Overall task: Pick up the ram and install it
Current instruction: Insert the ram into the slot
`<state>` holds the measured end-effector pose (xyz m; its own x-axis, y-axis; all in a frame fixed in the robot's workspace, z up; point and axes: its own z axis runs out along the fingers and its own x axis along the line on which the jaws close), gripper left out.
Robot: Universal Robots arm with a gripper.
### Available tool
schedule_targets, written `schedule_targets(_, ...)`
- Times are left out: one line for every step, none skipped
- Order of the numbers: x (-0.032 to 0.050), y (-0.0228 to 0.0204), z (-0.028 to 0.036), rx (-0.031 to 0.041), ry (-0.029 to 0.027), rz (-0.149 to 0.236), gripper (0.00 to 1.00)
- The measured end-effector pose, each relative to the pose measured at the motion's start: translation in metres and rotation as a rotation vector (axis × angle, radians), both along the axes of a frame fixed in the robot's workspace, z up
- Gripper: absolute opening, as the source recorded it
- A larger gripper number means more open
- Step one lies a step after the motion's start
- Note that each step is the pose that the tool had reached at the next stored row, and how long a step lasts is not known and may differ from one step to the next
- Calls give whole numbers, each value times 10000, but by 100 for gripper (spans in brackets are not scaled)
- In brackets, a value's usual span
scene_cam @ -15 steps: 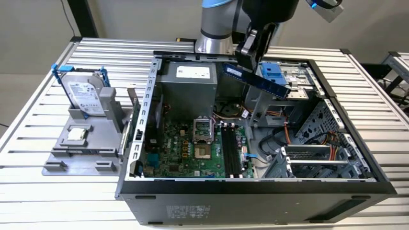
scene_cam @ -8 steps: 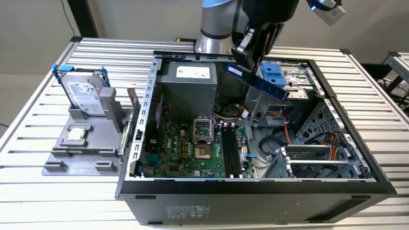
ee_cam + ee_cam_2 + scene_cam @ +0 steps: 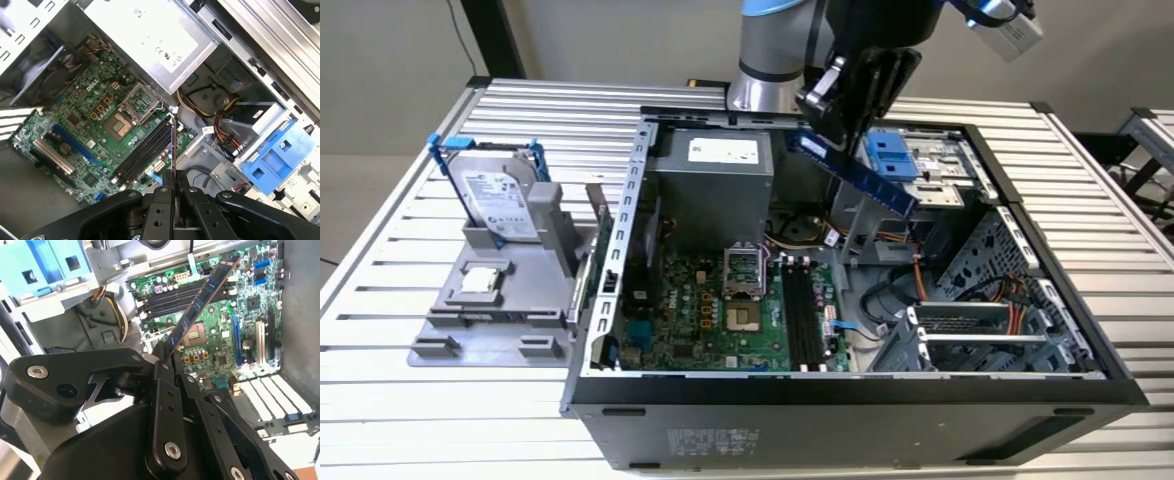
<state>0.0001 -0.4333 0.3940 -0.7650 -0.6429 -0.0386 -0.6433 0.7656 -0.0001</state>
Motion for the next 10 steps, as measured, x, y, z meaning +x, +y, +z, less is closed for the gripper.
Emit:
schedule_targets(0,0,0,0,0,-178,0)
schedule_targets(0,0,0,1,0,-351,0)
schedule_targets(0,0,0,0,0,-529,0)
schedule_targets(0,0,0,1,0,-688,0)
schedule_targets(0,0,0,1,0,-854,0)
schedule_targets(0,0,0,1,0,-1013,0)
schedule_targets(0,0,0,3,0,-1175,0)
schedule_targets(0,0,0,6,0,-1328,0)
schedule_targets(0,0,0,12,0,-1476,0)
schedule_targets(0,1,0,23,1,-1616,0)
